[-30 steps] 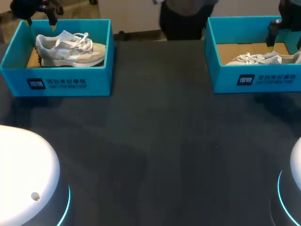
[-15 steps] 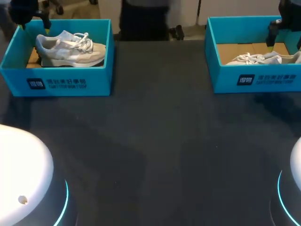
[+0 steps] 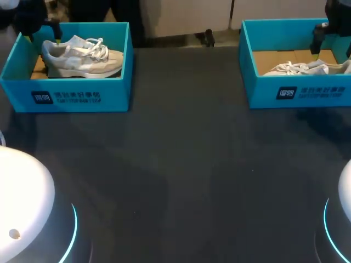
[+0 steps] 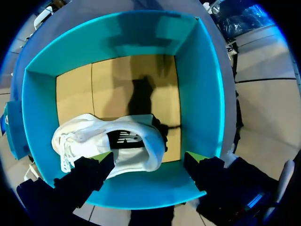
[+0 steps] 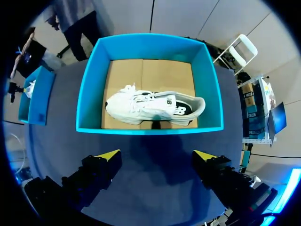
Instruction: Take the shoe out of the shoebox, open the shoe tongue, remove and reinsert the insole, then place the shoe into the shoebox
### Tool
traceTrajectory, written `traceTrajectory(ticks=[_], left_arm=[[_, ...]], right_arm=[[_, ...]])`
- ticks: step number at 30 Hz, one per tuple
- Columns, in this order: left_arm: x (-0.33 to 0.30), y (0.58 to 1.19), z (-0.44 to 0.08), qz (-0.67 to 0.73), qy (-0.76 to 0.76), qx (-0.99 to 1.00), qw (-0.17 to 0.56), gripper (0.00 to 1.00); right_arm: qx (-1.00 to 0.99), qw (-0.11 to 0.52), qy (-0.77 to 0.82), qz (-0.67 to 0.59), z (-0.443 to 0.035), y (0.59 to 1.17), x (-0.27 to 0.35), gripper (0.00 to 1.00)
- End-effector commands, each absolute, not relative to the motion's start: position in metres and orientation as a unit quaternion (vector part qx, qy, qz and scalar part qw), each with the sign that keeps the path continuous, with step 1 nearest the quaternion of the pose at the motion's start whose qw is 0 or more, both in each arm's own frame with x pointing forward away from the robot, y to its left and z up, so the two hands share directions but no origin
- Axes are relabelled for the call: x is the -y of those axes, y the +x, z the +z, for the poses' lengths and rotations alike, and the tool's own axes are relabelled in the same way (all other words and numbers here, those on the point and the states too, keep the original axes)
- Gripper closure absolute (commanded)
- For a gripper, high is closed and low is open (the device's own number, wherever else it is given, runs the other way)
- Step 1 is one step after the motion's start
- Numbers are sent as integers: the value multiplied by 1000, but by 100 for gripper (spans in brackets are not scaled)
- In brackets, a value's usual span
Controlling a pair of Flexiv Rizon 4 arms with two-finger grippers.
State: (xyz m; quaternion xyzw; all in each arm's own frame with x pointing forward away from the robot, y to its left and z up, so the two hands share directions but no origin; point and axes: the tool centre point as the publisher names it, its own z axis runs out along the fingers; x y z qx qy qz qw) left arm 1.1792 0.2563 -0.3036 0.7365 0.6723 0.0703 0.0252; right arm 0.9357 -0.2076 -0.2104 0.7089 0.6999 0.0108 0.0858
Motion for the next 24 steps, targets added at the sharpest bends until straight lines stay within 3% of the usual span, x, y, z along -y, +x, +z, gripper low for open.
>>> traceTrajectory(ticks=[1,4,6,9,13,16,24], left_arm=[[-263,1186,-310,64,735,-675,24,3],[-267,1187,-315,62,732,-678,20,13],[-269,1189,-321,61,733,-677,18,7],[-270,1190,-327,59,736,-674,20,7],[-272,1194,-333,50,734,-677,22,0],[-273,1194,-338,46,735,-677,22,5],[-276,1198,-357,33,728,-684,11,7]], right_arm=[[-700,87,709,12,-211,935,208,0],[-700,87,709,12,-211,935,208,0],[-700,87,709,12,-211,935,208,0],[-700,87,709,12,-211,935,208,0],[-700,87,709,12,-211,935,208,0],[-700,87,709,12,-211,935,208,0],[-700,87,709,12,-211,935,208,0]])
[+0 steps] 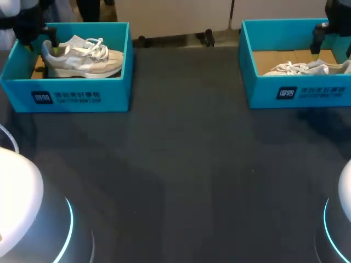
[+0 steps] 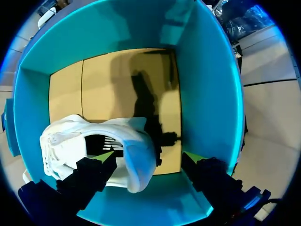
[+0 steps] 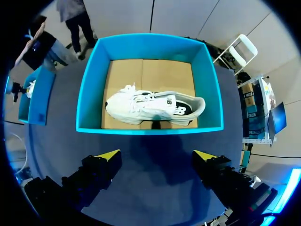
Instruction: Take the shoe out of the shoebox, open the shoe tongue, remove and reinsert the insole, then place the shoe into the shoebox
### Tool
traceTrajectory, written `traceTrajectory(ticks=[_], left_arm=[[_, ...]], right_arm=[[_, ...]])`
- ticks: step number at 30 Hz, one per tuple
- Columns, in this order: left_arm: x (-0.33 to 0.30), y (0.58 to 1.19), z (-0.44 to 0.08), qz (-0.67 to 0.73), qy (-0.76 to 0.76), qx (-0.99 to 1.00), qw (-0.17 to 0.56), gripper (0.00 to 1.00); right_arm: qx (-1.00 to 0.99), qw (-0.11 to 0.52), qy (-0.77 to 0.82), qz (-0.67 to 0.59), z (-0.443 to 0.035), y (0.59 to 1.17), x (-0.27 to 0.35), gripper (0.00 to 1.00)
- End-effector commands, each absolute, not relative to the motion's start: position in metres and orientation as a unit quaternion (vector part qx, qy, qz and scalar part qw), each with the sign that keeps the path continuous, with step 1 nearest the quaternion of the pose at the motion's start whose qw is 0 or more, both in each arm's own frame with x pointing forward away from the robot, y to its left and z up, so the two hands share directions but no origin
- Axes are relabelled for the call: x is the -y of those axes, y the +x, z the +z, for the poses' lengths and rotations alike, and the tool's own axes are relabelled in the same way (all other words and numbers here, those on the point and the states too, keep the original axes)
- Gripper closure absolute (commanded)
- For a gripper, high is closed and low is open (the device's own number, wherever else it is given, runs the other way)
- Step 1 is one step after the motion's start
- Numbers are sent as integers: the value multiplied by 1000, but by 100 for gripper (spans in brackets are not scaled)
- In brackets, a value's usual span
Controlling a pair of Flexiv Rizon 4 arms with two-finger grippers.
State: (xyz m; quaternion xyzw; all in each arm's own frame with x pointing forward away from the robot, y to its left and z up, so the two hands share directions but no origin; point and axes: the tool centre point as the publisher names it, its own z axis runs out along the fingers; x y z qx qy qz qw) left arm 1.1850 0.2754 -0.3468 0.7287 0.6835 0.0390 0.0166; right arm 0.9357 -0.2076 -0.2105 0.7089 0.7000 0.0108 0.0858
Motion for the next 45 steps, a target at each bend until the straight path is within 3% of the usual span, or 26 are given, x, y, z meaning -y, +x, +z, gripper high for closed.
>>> traceTrajectory(ticks=[1,9,14,22,24,26,27,28,35,38,40,41,42,45], left_arm=[[-276,1198,-359,32,727,-685,11,6],[-277,1201,-375,22,724,-689,12,3],[-274,1203,-385,19,727,-687,6,19],[-273,1200,-394,12,731,-682,-6,24],[-273,1200,-395,14,731,-682,-9,36],[-273,1199,-396,14,731,-682,-10,38],[-274,1199,-396,14,731,-682,-11,51],[-274,1199,-397,13,731,-682,-11,54],[-277,1195,-393,13,736,-677,-12,56],[-277,1193,-390,22,739,-673,-18,76],[-278,1193,-388,21,741,-671,-20,78],[-278,1192,-386,25,743,-668,-23,94],[-279,1191,-384,26,743,-668,-26,100],[-279,1190,-380,29,747,-663,-27,100]], right_arm=[[-700,87,709,12,-211,935,208,0],[-700,87,709,12,-211,935,208,0],[-700,87,709,12,-211,935,208,0],[-700,87,709,12,-211,935,208,0],[-700,87,709,12,-211,935,208,0],[-700,87,709,12,-211,935,208,0],[-700,87,709,12,-211,935,208,0],[-700,87,709,12,-211,935,208,0],[-700,87,709,12,-211,935,208,0],[-700,87,709,12,-211,935,208,0],[-700,87,709,12,-211,935,208,0],[-700,87,709,12,-211,935,208,0],[-700,87,709,12,-211,935,208,0],[-700,87,709,12,-211,935,208,0]])
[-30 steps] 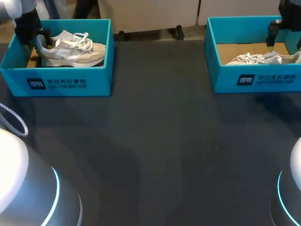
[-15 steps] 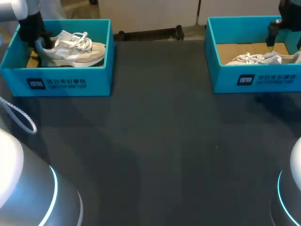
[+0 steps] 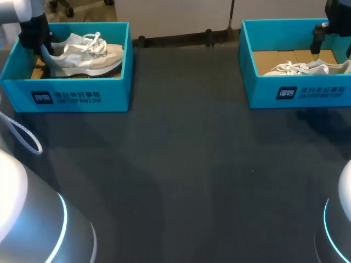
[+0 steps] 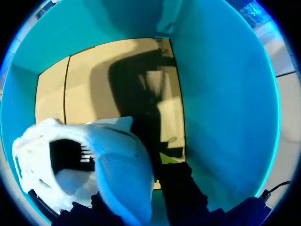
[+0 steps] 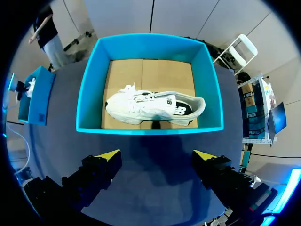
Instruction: Take the shoe out of the shoebox, open the shoe tongue, remove and reinsert the insole, then place the shoe into the shoebox
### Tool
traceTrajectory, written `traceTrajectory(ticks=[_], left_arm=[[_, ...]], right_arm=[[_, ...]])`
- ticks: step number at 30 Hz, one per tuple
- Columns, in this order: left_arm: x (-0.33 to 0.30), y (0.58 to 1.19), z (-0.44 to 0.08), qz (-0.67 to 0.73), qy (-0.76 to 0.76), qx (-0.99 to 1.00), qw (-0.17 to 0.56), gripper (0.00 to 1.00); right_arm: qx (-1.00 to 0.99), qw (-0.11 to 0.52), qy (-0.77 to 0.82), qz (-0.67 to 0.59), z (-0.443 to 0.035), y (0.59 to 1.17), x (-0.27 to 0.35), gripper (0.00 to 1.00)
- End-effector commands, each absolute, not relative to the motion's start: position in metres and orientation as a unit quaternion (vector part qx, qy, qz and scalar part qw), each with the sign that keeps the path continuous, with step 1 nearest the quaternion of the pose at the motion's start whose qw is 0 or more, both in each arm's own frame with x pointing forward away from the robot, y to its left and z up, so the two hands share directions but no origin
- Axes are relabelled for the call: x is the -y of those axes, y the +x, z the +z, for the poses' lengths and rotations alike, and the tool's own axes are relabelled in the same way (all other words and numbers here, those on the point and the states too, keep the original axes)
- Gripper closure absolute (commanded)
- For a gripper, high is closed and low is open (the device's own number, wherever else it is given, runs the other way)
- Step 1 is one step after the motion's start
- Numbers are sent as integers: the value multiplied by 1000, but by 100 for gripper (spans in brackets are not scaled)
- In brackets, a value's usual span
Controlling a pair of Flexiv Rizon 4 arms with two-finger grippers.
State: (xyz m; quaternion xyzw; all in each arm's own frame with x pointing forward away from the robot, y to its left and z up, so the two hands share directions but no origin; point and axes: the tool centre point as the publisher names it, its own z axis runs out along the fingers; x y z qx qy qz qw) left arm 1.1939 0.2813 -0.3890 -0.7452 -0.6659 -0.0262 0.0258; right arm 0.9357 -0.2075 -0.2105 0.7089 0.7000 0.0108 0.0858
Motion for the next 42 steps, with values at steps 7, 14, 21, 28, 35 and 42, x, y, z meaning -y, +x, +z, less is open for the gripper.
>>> traceTrajectory(ticks=[7,14,21,28,35,42], left_arm=[[-282,1187,-353,-36,-758,650,39,100],[-288,1182,-299,-48,-752,656,49,100],[-293,1176,-247,-63,-744,664,50,100],[-297,1171,-208,-65,-748,658,60,100],[-308,1168,-163,-81,-750,654,48,100],[-316,1163,-136,-101,-745,658,32,100]], right_arm=[[-700,87,709,12,-211,935,208,0],[-700,87,709,12,-211,935,208,0],[-700,87,709,12,-211,935,208,0],[-700,87,709,12,-211,935,208,0],[-700,87,709,12,-211,935,208,0],[-700,87,709,12,-211,935,208,0]])
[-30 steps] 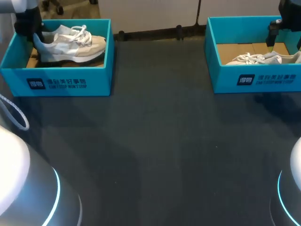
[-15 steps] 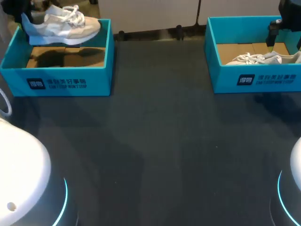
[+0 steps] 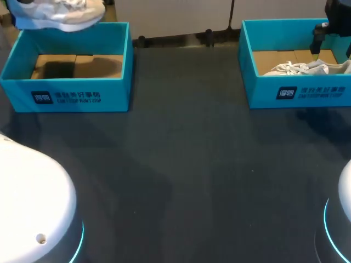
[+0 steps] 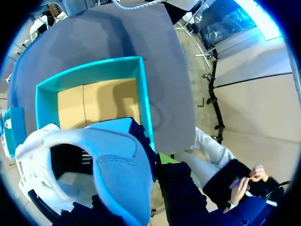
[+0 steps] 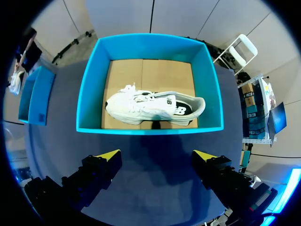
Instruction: Take the shoe out of the shoebox, open the shoe tongue, remove and reinsert the insole, then place the shoe into the shoebox
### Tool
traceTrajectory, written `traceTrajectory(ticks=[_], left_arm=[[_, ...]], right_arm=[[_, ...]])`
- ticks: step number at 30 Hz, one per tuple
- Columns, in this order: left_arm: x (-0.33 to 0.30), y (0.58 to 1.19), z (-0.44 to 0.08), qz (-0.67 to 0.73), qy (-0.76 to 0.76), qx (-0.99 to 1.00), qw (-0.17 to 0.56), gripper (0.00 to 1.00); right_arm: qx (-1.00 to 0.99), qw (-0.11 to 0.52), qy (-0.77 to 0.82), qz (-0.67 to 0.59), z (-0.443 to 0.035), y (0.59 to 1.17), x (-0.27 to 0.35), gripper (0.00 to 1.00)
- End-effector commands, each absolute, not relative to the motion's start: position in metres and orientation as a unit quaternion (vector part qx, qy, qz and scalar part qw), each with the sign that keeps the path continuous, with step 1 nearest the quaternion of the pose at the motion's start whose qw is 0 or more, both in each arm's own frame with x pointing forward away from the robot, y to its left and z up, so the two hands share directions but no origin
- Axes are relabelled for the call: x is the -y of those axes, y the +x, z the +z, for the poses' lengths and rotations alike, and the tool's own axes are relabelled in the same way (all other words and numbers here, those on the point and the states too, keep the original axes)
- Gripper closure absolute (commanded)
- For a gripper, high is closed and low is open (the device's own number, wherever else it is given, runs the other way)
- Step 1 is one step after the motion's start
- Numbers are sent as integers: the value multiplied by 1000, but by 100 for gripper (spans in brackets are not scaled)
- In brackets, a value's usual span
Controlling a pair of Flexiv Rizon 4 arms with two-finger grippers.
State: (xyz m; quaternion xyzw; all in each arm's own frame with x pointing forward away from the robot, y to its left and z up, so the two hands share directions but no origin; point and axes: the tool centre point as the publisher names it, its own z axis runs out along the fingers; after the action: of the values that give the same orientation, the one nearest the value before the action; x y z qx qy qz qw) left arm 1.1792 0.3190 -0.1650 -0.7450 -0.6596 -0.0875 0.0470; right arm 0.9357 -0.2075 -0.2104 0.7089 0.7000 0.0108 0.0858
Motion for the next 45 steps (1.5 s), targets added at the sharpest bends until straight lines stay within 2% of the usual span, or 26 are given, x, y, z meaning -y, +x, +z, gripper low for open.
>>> traceTrajectory(ticks=[1,19,27,45], left_arm=[[-316,1163,-136,-101,-745,658,32,100],[-316,1163,-136,-101,-745,658,32,100],[-311,1127,-125,-64,-754,654,14,100],[-271,1062,-119,-36,-752,657,31,100]], right_arm=[[-700,87,709,12,-211,935,208,0],[-700,87,709,12,-211,935,208,0],[-700,87,709,12,-211,935,208,0],[-700,87,709,12,-211,935,208,0]])
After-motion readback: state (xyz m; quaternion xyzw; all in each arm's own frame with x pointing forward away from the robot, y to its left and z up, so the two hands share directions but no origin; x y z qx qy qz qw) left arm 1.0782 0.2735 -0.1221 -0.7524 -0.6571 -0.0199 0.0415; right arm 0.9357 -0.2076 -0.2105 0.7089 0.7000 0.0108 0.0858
